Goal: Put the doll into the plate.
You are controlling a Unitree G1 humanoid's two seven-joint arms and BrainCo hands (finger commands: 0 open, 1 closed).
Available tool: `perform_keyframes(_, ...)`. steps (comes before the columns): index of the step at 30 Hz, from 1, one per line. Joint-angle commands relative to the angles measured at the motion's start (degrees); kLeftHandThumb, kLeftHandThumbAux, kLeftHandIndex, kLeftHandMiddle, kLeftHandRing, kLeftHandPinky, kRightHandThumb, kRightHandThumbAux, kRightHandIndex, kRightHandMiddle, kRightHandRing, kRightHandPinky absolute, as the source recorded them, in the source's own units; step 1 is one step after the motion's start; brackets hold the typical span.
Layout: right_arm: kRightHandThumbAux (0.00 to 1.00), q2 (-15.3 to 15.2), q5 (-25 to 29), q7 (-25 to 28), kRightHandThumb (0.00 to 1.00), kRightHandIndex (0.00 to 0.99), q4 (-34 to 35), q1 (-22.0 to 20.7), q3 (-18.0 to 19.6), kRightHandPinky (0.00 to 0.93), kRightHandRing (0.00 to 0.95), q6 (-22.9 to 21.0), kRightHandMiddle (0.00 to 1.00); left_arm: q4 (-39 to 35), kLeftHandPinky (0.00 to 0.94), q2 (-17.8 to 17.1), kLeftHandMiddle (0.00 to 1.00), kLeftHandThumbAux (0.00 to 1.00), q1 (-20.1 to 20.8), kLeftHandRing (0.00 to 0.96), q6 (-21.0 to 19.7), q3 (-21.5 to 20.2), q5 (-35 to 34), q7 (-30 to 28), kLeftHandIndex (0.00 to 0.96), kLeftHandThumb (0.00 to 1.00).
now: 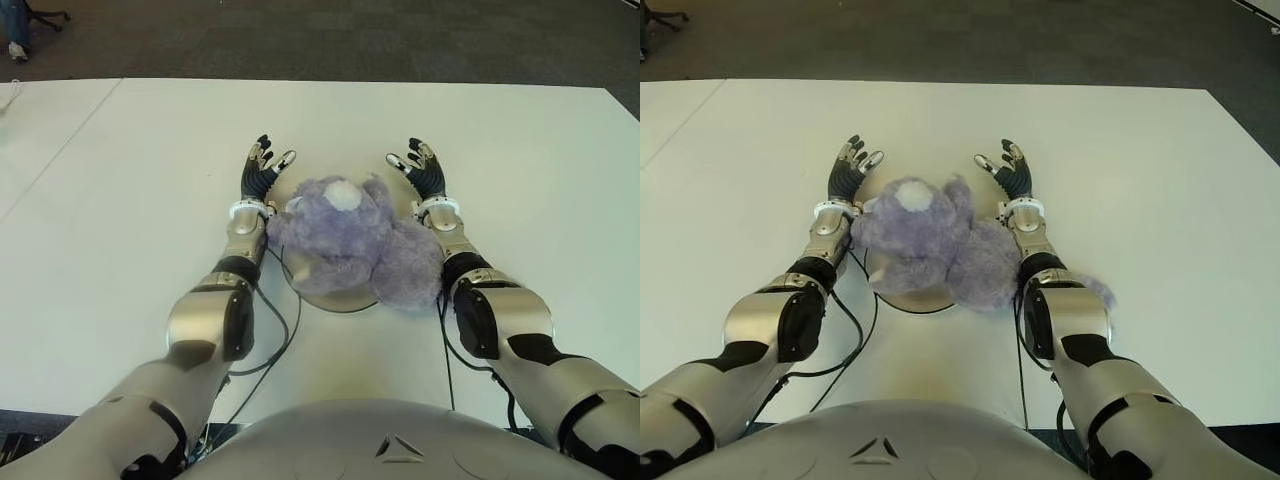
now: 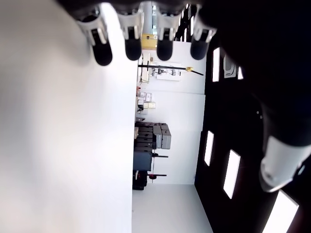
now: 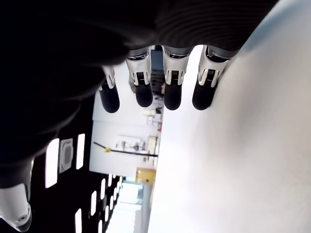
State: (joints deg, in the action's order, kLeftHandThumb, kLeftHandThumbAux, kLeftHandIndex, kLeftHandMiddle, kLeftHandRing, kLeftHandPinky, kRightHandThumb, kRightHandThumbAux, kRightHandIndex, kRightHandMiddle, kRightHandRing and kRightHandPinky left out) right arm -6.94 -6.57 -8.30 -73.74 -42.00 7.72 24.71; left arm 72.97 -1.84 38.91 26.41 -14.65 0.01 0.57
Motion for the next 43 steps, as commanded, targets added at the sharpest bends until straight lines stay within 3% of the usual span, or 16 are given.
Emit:
perform_keyframes(1,0.585,1.6,0.4,-0.5,0.000,0.115,-4.1,9.1,1.0,0.095,0.083,-3.5,0.102,4.5,0.040,2.4,0.015,0.680,-8.4,0.007,-4.7,0.4,0.5,0.1,0.000,0.000)
perform_keyframes(11,0.605,2.9,1.9,-1.4,0.000,0.122,-4.1,12.7,3.5,0.060,0.101,-0.6,0.131,4.5,0.041,1.4,0.022,0.729,-8.3,0.019,-5.0,0.1,0.3,-0.7,0.000,0.000)
perform_keyframes(24,0.607,5.4,4.0,-5.3,0.000,0.097,-3.9,10.8,7.0,0.001,0.069,-1.3,0.107,4.5,0.070,0.3,0.043,0.764,-8.3,0.044,-6.5,-0.3,0.0,0.0,0.000,0.004)
perform_keyframes(31,0.638,6.2,6.7,-3.3,0.000,0.112,-3.9,10.5,10.4,0.066,0.079,-2.4,0.112,4.3,0.105,0.5,0.070,0.778,-8.0,0.071,-6.3,-1.0,-0.7,1.0,0.003,0.106)
perform_keyframes(43,0.753,6.8,7.9,-2.3,0.000,0.137,-3.7,10.3,12.4,0.105,0.094,-2.3,0.121,4.4,0.074,0.1,0.064,0.804,-8.0,0.061,-6.4,-0.5,0.1,1.6,0.015,0.135)
